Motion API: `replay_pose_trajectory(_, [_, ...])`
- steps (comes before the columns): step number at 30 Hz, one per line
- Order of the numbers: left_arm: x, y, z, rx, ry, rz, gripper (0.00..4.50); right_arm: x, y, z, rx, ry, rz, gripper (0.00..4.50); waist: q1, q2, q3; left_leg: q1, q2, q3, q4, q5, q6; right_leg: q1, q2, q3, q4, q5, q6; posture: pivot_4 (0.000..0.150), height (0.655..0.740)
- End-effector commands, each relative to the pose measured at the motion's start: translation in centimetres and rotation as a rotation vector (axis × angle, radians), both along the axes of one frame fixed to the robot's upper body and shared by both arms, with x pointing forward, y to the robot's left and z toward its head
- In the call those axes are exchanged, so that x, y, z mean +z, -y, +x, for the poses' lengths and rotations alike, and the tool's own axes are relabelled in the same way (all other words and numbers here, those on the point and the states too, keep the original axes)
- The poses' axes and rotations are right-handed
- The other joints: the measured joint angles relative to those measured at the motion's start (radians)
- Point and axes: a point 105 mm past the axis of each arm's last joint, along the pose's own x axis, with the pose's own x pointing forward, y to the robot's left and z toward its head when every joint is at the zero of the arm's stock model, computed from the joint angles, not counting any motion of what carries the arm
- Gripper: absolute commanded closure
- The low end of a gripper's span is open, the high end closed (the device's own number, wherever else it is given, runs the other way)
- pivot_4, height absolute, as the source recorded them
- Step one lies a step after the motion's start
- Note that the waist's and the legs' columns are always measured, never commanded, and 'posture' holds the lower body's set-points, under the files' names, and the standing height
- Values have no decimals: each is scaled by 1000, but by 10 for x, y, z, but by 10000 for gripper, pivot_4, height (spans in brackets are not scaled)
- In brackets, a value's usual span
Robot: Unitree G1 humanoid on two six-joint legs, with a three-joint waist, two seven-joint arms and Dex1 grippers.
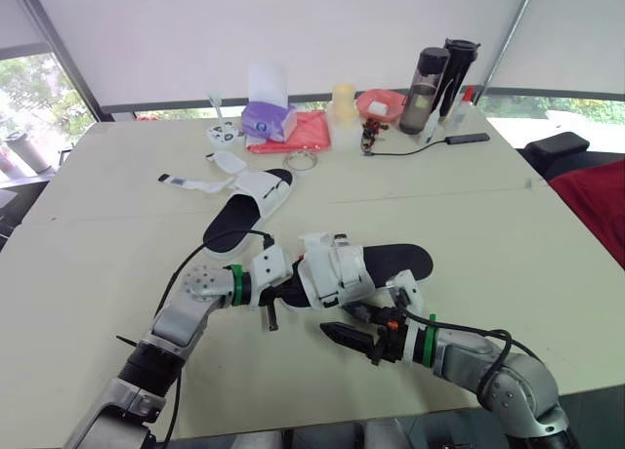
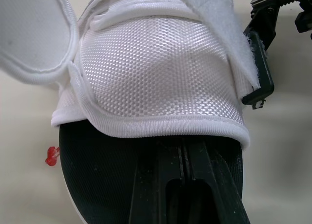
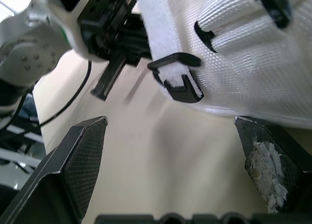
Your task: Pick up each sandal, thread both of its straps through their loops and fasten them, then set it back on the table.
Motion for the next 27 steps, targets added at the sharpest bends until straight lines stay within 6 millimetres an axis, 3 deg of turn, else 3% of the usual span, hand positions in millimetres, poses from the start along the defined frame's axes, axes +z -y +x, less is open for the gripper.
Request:
replay_pose_trajectory(1, [-34, -11, -7, 31, -107, 91, 45000, 36, -2, 2, 16, 99, 113, 318, -1, 0, 0, 0, 0, 0, 0, 0, 0, 0, 0, 0, 0, 0, 0, 1500, 7400])
replay_pose_trajectory(7, [-34, -12, -7, 34, -108, 94, 45000, 39, -1, -8, 84, 68, 124, 318, -1, 0, 0, 0, 0, 0, 0, 0, 0, 1, 0, 0, 0, -1, 1, 1500, 7400])
replay_pose_trajectory(27, [-35, -16, -6, 57, -108, 94, 45000, 24, -1, 5, 134, 6, 104, 318, -2, 0, 0, 3, 1, 0, 0, 0, 0, 3, 1, 0, 1, 0, 0, 1500, 7400])
